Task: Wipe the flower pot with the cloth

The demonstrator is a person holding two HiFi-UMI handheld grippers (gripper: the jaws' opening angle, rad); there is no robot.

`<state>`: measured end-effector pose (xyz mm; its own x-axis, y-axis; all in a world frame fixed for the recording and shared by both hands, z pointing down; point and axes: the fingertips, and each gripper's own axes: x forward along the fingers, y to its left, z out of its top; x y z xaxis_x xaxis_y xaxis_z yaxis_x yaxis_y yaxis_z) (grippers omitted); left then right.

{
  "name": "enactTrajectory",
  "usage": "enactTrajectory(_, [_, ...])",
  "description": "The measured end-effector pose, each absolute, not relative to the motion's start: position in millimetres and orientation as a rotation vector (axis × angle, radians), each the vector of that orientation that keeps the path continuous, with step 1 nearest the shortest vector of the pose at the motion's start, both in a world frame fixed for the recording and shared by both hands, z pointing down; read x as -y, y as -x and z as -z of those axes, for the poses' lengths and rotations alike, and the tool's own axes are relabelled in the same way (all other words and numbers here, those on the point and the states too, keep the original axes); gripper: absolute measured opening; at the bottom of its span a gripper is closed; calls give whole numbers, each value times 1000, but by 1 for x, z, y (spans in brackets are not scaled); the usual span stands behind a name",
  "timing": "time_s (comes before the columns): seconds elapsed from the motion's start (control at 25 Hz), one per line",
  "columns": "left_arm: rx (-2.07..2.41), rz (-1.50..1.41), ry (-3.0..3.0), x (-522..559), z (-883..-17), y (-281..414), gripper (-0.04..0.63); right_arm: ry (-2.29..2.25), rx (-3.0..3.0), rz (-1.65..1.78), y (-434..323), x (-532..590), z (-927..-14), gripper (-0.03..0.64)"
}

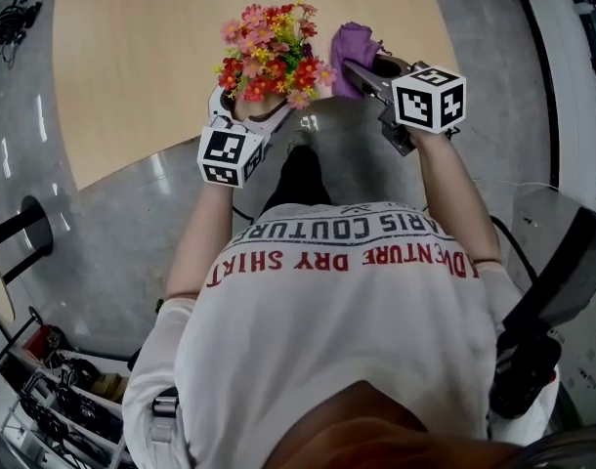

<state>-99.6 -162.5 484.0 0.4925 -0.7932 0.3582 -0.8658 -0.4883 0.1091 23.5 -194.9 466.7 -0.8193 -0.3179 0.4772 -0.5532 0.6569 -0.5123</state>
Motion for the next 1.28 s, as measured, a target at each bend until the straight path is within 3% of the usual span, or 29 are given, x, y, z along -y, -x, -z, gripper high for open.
enactTrajectory(0.48, [1948, -416, -2071, 188, -499, 103, 469, -749, 2540, -966, -59, 143, -454, 41])
enactTrajectory(0.84, [2009, -412, -2035, 186, -499, 101, 466, -804, 2548, -971, -81, 126, -448, 41])
enactTrajectory(1.28, [1818, -427, -2262, 197, -500, 111, 443, -722, 2590, -978, -40, 158, -454, 41])
